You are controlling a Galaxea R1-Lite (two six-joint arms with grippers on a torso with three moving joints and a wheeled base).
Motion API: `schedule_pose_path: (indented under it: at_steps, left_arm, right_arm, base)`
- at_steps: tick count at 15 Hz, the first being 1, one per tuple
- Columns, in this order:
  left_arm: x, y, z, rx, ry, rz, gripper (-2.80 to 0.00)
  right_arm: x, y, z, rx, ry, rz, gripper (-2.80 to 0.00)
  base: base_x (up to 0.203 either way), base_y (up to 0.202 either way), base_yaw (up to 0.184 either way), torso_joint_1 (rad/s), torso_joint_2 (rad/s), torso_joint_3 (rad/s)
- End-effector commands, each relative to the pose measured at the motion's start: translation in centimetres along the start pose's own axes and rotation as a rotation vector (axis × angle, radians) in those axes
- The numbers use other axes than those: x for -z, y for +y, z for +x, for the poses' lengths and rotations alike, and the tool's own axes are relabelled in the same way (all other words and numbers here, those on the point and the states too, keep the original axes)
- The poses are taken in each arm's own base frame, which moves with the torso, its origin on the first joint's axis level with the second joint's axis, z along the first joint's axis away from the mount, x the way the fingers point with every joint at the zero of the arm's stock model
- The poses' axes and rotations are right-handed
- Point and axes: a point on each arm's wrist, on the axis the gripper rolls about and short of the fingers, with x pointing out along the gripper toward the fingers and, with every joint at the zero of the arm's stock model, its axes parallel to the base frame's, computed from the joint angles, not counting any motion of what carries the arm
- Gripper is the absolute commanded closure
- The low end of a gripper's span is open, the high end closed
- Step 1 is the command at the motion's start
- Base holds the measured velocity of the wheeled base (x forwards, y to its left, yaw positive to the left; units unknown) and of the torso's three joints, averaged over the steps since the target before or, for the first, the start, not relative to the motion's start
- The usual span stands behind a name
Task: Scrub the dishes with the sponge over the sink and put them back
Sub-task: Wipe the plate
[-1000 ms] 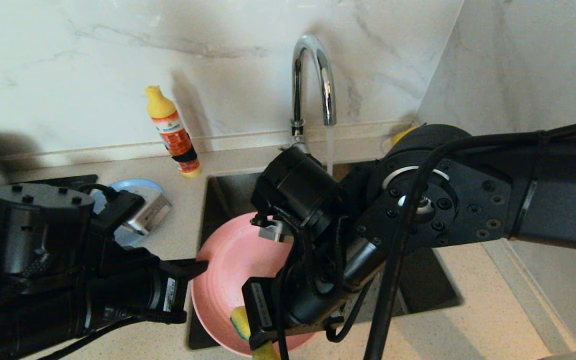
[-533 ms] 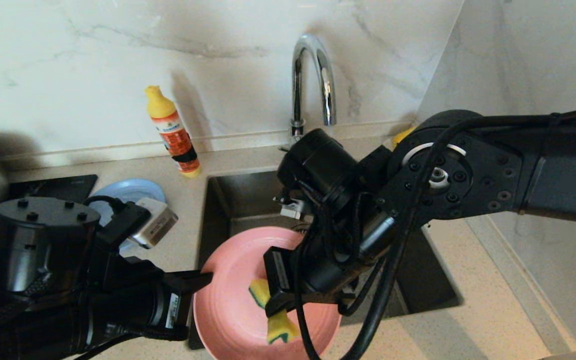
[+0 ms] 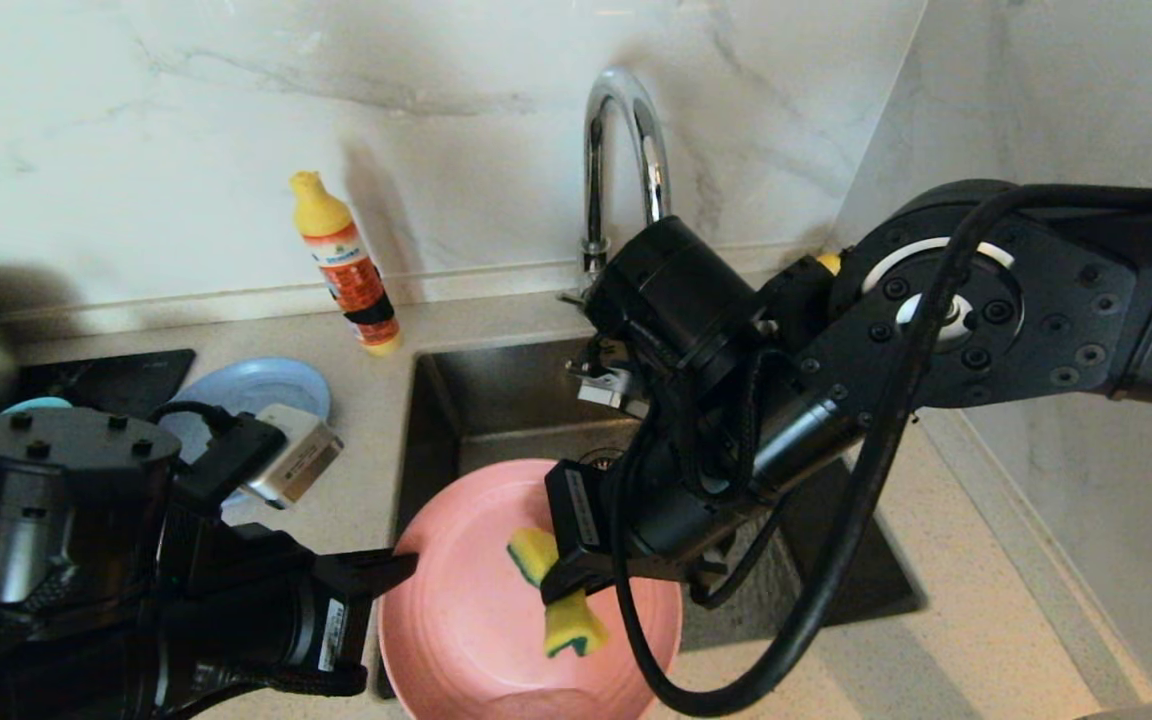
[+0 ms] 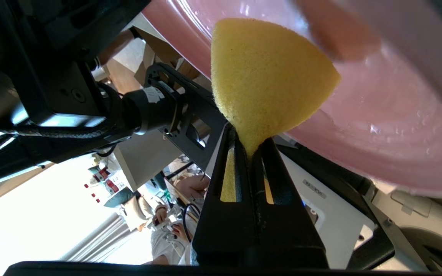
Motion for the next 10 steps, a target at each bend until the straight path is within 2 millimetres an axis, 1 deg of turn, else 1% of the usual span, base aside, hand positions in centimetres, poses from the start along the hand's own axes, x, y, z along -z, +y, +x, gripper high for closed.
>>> schedule_pose_path:
  at_steps: [1, 3, 7, 10]
  left_arm:
    - [-0.1, 0.0, -0.2, 0.0, -0.01, -0.001, 0.0]
    - [0.0, 0.0, -0.2, 0.001, -0.009, -0.001, 0.0]
    - [0.2, 0.0, -0.4, 0.001, -0.008, -0.006, 0.0]
    - [0.5, 0.1, -0.1, -0.001, -0.014, -0.008, 0.0]
  right_arm:
    - [0.2, 0.4, 0.9, -0.006, 0.015, -0.01, 0.0]
    - [0.7, 0.9, 2.4, -0.009, 0.042, -0.03, 0.0]
    - [1.9, 2.2, 4.4, -0.024, 0.077, -0.075, 0.0]
    - [2.5, 2.3, 6.2, -0.005, 0.12, -0.08, 0.0]
  base:
    - [0.0, 0.0, 0.0, 0.0, 0.0, 0.0]
    - [0.0, 0.0, 0.0, 0.0, 0.0, 0.0]
    - [0.0, 0.0, 0.0, 0.0, 0.0, 0.0]
    - [0.0, 0.0, 0.0, 0.0, 0.0, 0.0]
